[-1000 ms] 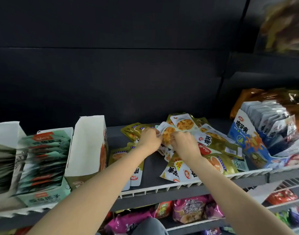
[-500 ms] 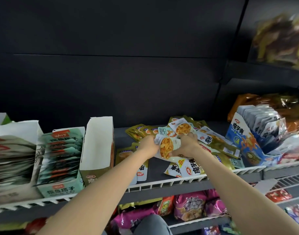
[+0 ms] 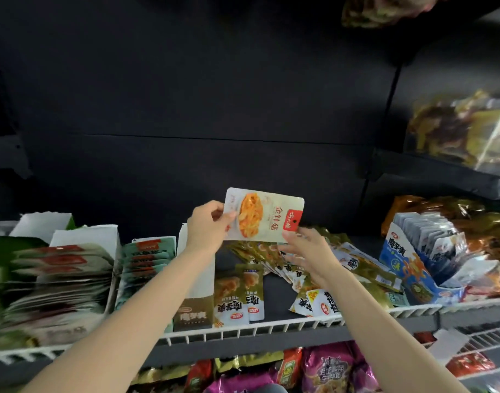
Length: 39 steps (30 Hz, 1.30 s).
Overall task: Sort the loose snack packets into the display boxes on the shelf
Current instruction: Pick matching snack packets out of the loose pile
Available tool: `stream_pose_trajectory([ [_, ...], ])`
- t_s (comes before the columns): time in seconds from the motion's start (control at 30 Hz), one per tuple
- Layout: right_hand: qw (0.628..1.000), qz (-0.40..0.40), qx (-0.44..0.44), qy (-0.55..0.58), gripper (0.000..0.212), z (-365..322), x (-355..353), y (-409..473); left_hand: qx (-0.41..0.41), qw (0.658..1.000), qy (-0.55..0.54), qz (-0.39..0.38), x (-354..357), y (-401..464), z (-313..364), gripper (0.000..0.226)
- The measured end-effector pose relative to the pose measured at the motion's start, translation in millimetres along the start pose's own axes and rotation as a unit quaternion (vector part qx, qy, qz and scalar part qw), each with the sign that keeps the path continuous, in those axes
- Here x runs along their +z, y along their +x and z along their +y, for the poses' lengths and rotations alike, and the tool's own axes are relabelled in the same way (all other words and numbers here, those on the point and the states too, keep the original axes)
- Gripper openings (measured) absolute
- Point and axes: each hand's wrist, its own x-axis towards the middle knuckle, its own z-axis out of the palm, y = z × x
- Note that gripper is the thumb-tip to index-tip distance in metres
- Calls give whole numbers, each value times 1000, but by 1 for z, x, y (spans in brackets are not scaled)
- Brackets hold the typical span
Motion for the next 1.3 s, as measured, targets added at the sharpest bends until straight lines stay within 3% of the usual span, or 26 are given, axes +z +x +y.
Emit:
stream_pose_trajectory([
  [0.17,991,-35,-85,97,20,-35,54,-31,21,999,-10,39,-74,-1,2,20],
  [0.27,986,-37,-153,55,12,-56,95,-44,67,992,86,67,-122,1,-6,56],
  [0.33,976,-41,-212,10,6,-67,123,-50,101,973,187,85,-152,3,-16,65],
  [0.43,957,-42,-281,-54,8,-77,165,-56,135,946,281,88,-189,2,-32,30],
  [0.53,940,-52,-325,-87,10,-83,200,-61,126,948,273,105,-216,0,-45,7],
  [0.63,917,-53,-375,-125,8,-85,225,-64,99,956,247,124,-235,0,-58,5],
  [0.8,882,-80,-412,-215,12,-81,250,-64,31,962,269,43,-252,0,-79,13],
  [1.03,839,-100,-467,-259,7,-84,268,-73,176,968,157,88,-263,-20,-78,33],
  [1.13,827,-103,-459,-308,4,-79,276,-72,187,955,216,83,-270,-22,-84,22],
  [1.23,826,-121,-407,-370,12,-73,279,-70,141,937,319,13,-272,-22,-84,6],
  [1.3,822,-126,-376,-410,18,-69,278,-70,112,926,359,-42,-271,-22,-82,11],
])
